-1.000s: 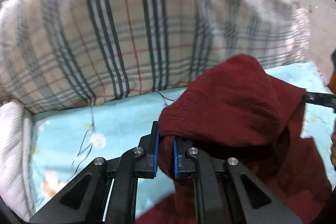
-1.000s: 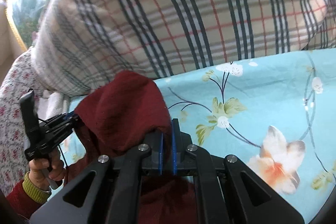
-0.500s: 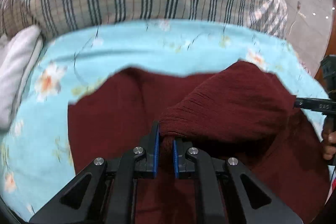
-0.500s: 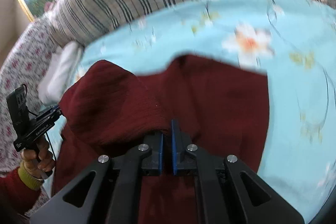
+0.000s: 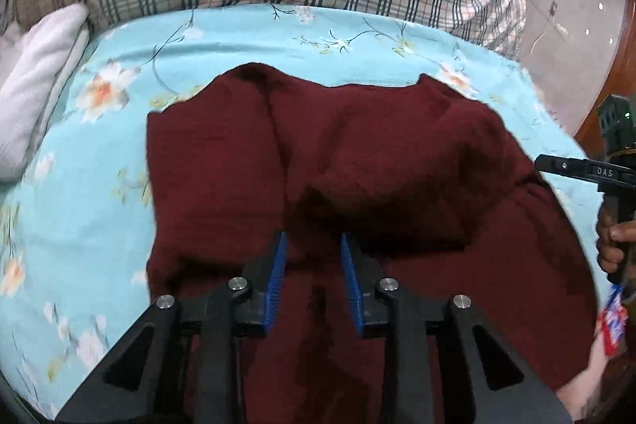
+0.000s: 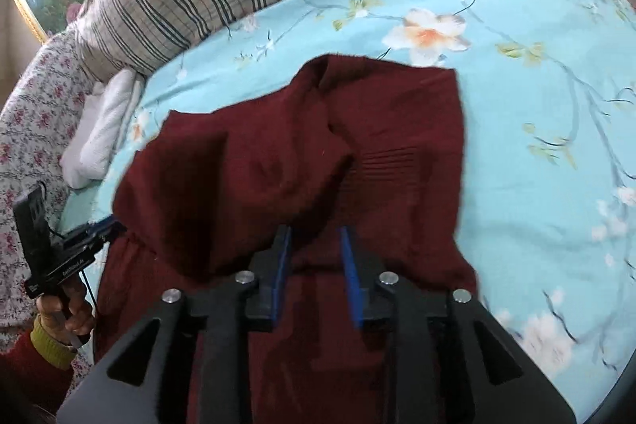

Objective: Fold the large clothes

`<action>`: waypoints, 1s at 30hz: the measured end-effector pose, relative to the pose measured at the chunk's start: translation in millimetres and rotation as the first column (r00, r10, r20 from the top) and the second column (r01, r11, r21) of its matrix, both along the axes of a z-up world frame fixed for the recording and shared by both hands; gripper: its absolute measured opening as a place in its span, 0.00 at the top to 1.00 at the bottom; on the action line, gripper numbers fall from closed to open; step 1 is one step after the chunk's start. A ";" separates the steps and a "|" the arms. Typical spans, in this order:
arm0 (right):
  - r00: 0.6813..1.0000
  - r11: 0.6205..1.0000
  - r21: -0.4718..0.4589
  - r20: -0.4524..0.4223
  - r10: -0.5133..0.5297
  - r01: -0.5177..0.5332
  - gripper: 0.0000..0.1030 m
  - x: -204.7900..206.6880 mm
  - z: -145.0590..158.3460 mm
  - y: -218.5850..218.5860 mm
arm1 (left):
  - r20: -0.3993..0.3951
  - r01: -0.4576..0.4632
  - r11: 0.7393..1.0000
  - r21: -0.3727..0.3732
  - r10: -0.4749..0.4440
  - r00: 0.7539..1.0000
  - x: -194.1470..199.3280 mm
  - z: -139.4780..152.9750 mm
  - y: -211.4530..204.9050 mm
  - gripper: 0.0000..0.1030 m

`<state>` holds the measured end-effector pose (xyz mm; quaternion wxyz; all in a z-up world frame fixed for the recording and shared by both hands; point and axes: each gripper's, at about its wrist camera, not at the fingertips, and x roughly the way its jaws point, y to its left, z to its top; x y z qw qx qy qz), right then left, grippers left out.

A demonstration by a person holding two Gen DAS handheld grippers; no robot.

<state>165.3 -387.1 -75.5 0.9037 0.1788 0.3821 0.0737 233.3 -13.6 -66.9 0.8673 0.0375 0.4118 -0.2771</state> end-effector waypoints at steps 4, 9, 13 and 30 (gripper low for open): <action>0.995 0.997 -0.030 0.066 0.073 -0.071 0.38 -9.1 24.0 9.0 | -0.061 0.086 0.990 -0.112 -0.093 0.994 -14.9 4.1 -11.5 0.72; 0.932 0.919 -0.245 0.118 0.344 -0.308 0.23 25.9 46.7 72.9 | -0.128 0.217 0.960 -0.175 -0.241 0.962 -21.0 -6.6 -55.6 0.72; 0.852 0.784 -0.425 0.053 0.520 -0.452 0.23 62.1 45.9 115.5 | -0.188 0.255 0.951 -0.174 -0.286 0.940 -17.8 -25.8 -76.3 0.72; 0.824 0.836 -0.302 0.207 0.527 -0.459 0.85 31.3 85.9 112.8 | -0.065 -0.005 0.983 -0.182 -0.007 0.998 32.6 3.2 -42.3 0.69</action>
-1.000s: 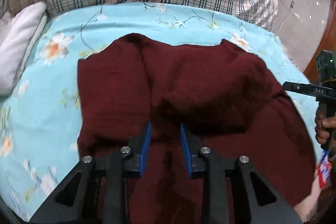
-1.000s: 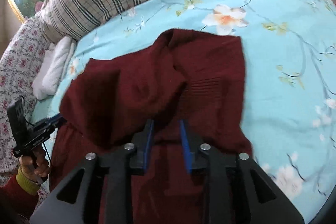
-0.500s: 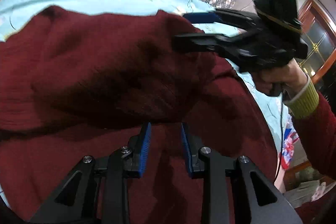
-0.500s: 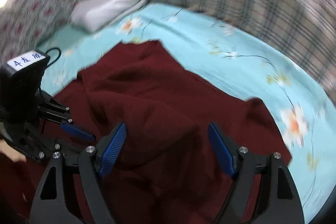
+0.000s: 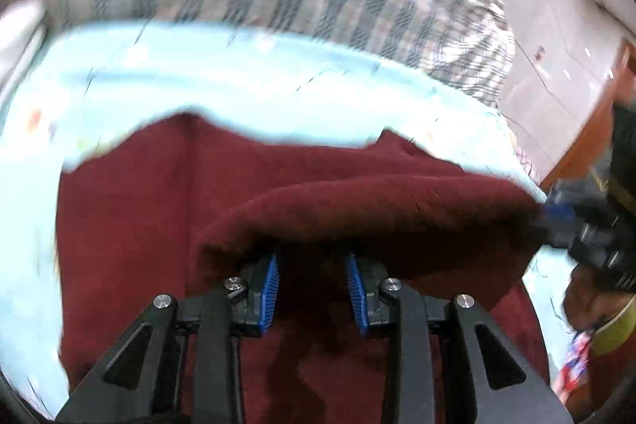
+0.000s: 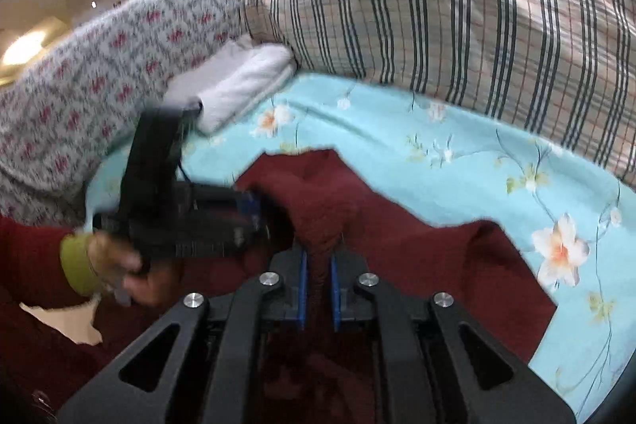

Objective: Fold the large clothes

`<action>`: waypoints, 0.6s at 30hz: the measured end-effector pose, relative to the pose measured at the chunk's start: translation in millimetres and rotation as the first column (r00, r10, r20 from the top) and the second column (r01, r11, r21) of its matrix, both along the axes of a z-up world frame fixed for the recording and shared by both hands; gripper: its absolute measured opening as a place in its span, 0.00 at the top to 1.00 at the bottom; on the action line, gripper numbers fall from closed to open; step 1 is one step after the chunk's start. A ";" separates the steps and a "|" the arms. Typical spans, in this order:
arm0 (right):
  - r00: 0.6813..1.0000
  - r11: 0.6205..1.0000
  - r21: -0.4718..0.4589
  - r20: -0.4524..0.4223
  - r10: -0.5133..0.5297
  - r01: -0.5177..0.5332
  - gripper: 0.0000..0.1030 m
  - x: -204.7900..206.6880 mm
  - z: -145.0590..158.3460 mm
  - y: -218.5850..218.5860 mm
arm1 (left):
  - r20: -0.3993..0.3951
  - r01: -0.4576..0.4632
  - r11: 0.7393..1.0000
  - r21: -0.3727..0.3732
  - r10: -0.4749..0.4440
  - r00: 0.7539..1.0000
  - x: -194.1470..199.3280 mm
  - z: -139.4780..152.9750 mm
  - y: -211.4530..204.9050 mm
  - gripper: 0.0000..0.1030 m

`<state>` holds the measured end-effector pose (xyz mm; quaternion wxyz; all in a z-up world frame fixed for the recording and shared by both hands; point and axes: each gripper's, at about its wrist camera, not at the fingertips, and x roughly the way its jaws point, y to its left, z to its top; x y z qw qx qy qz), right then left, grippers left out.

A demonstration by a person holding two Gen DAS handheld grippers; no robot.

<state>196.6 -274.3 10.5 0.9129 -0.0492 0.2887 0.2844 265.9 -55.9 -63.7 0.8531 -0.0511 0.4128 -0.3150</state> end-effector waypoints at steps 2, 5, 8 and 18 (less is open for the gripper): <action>0.997 1.000 0.017 -0.081 0.015 -0.014 0.73 -3.8 -28.4 3.1 | -0.063 -0.005 1.000 -0.024 0.004 0.998 -10.2 -16.1 23.3 0.69; 0.980 0.997 0.072 -0.201 0.008 0.007 0.48 -8.2 -65.5 5.2 | -0.127 -0.013 0.995 -0.096 0.000 0.992 -23.5 -25.8 49.2 0.59; 0.966 0.987 0.153 -0.257 -0.016 0.057 0.47 -15.4 -75.2 -4.9 | -0.175 -0.026 0.978 -0.209 -0.011 0.984 -24.5 -21.7 67.9 0.39; 0.787 0.779 0.254 -0.433 -0.439 0.574 0.48 1.2 -86.4 -90.4 | -0.313 -0.076 0.968 -0.239 -0.003 0.950 20.4 -13.2 31.8 0.35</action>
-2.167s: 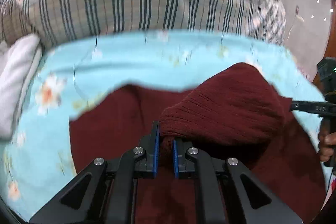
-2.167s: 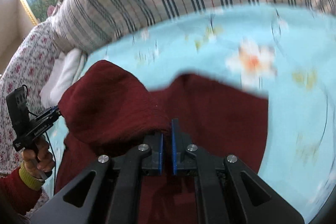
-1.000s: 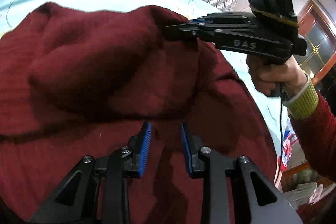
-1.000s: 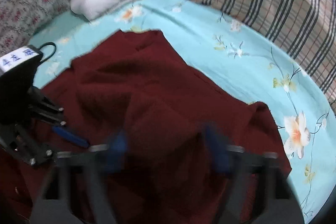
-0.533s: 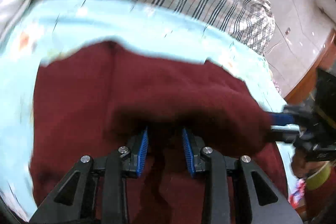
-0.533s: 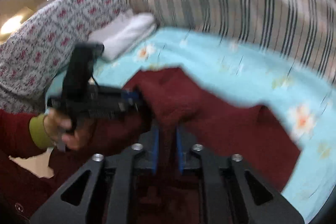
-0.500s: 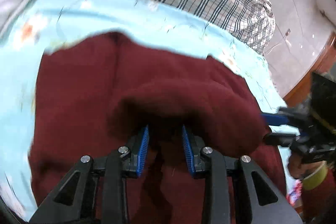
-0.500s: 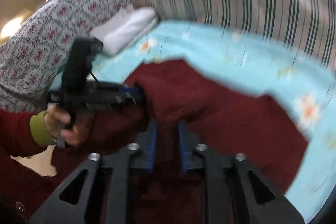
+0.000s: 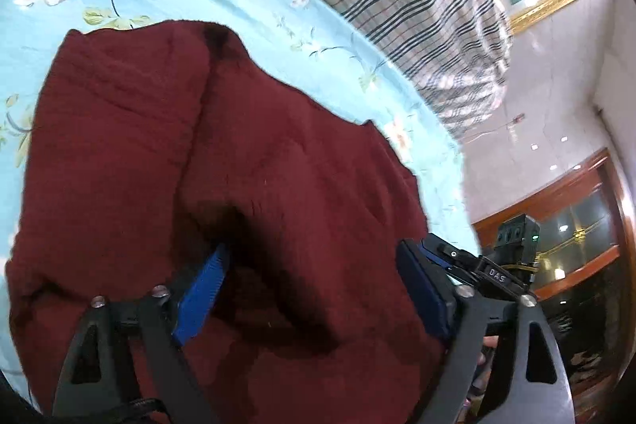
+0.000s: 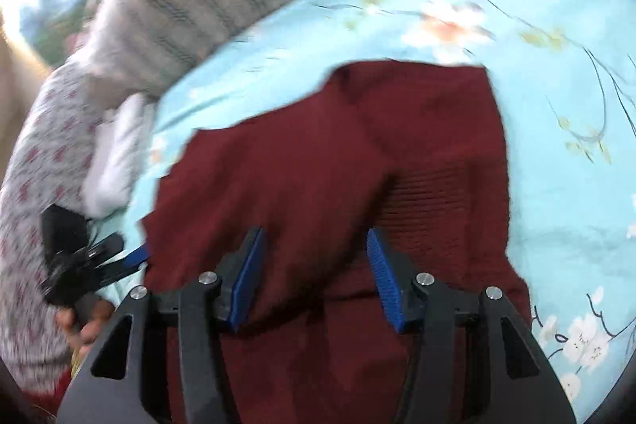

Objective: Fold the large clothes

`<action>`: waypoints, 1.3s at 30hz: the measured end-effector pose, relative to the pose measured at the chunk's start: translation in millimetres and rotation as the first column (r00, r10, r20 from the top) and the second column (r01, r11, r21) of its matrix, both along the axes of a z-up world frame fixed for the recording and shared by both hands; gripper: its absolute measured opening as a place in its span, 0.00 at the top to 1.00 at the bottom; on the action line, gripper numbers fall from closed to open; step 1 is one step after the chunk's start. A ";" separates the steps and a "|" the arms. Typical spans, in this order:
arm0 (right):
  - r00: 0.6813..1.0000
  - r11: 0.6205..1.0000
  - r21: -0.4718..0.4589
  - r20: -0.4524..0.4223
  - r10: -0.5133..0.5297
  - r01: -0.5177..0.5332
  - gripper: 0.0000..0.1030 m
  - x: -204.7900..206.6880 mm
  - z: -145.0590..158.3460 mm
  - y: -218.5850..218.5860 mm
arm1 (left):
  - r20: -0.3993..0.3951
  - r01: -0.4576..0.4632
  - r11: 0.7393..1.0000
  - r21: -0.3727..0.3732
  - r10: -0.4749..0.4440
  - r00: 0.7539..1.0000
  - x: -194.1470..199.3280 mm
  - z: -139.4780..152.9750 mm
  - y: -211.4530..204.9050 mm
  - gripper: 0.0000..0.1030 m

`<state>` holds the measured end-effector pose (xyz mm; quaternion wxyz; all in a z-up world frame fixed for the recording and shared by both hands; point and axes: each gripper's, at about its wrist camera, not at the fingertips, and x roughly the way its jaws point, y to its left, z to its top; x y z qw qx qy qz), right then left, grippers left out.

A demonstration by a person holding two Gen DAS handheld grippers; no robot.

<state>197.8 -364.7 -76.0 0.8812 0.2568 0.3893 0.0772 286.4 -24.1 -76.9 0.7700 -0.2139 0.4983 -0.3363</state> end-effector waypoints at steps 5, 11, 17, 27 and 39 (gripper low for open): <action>1.000 0.998 0.064 0.028 -0.002 0.001 0.95 8.2 -5.9 10.2 | 0.152 -0.027 0.996 0.083 0.014 0.988 -11.4 12.8 -4.6 0.96; 0.997 0.999 -0.001 0.064 -0.050 0.050 0.95 -6.5 -6.2 -4.3 | 0.171 -0.039 0.974 0.222 0.000 0.985 -18.2 -13.2 3.7 0.96; 0.990 0.990 -0.031 0.001 -0.140 0.140 0.93 -27.1 -12.2 -11.5 | 0.168 -0.034 0.968 0.248 -0.008 0.986 -26.1 -23.6 4.5 0.96; 0.995 0.992 -0.119 -0.089 -0.042 0.032 0.92 8.9 -29.4 17.4 | 0.170 -0.051 0.942 0.332 -0.007 0.985 -32.6 -18.3 9.2 0.90; 0.986 0.987 -0.036 0.063 -0.157 0.159 0.52 -111.4 1.6 -33.3 | 0.155 -0.174 0.921 0.350 0.127 0.980 -111.8 1.2 90.1 0.31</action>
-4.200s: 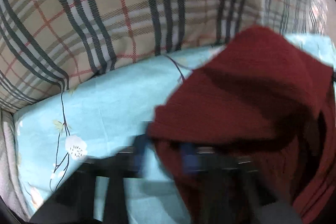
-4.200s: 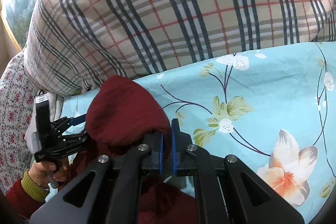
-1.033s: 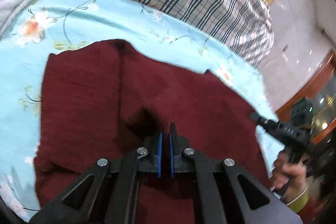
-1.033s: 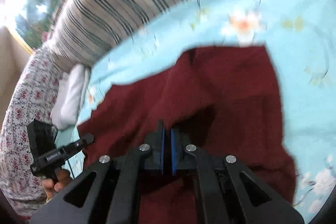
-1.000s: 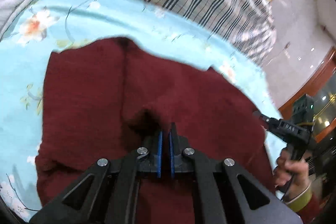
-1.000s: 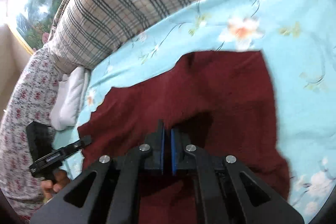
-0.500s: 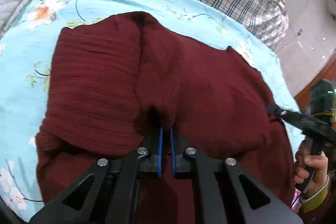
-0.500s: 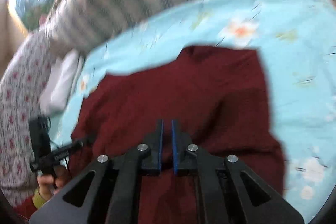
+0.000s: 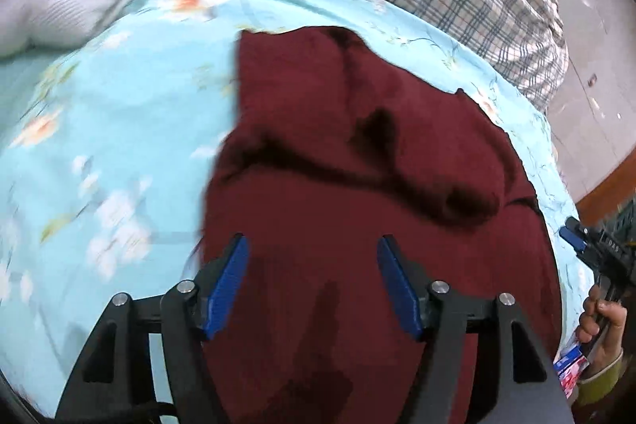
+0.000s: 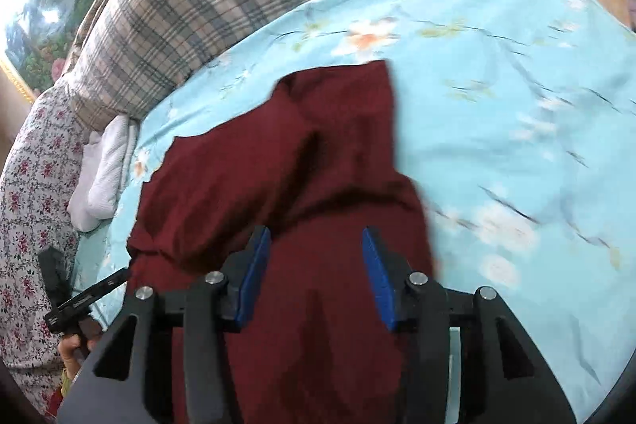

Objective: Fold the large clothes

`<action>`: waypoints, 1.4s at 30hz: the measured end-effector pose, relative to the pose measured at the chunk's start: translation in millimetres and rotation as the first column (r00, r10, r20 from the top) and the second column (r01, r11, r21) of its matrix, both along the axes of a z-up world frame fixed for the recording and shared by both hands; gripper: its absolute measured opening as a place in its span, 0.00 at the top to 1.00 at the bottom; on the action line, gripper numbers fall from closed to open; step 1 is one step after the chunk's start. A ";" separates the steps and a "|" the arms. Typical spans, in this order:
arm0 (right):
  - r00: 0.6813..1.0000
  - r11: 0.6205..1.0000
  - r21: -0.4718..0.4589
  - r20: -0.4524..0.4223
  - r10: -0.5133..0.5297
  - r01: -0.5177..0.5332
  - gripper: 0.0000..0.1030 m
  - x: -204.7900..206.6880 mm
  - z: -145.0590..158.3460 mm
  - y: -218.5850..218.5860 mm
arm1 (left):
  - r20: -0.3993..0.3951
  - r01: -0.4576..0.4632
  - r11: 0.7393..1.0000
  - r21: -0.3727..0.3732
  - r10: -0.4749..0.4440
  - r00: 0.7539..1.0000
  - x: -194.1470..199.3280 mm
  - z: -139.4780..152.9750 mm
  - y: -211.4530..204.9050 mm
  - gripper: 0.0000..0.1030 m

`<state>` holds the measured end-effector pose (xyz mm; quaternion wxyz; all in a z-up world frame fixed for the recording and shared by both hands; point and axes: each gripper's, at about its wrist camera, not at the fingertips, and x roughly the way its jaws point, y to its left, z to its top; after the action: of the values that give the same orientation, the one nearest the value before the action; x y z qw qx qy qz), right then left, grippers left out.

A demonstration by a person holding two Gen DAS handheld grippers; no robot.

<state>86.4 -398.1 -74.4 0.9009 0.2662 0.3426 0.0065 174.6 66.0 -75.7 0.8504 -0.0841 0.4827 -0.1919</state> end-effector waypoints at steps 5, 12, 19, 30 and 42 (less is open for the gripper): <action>0.999 0.998 0.050 -0.028 -0.044 0.045 0.52 -43.2 -20.3 -27.7 | -0.083 -0.028 1.000 0.008 0.029 0.996 -32.3 -16.5 38.5 0.22; 0.981 0.971 0.168 -0.073 0.182 -0.168 0.52 -74.8 -54.1 3.6 | -0.100 0.098 0.975 -0.201 -0.120 0.988 -101.5 -26.8 51.3 0.13; 0.950 0.909 0.277 0.053 0.308 -0.311 0.53 -127.6 -75.7 34.0 | -0.065 0.156 0.956 -0.248 -0.177 0.982 -143.7 -32.6 56.7 0.17; 0.950 0.916 0.258 0.045 0.308 -0.308 0.95 -126.6 -82.3 33.5 | -0.059 0.154 0.970 -0.187 -0.168 0.984 -147.5 -28.4 50.2 0.91; 0.919 0.889 0.288 0.279 0.279 -0.357 0.95 -118.9 -16.0 24.4 | 0.135 0.106 0.944 -0.313 -0.066 0.989 -128.2 59.0 64.7 0.92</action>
<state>-32.5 -373.7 -90.4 0.8629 0.3517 0.2691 0.2434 46.4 130.7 -16.7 0.8444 -0.1876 0.3954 -0.3091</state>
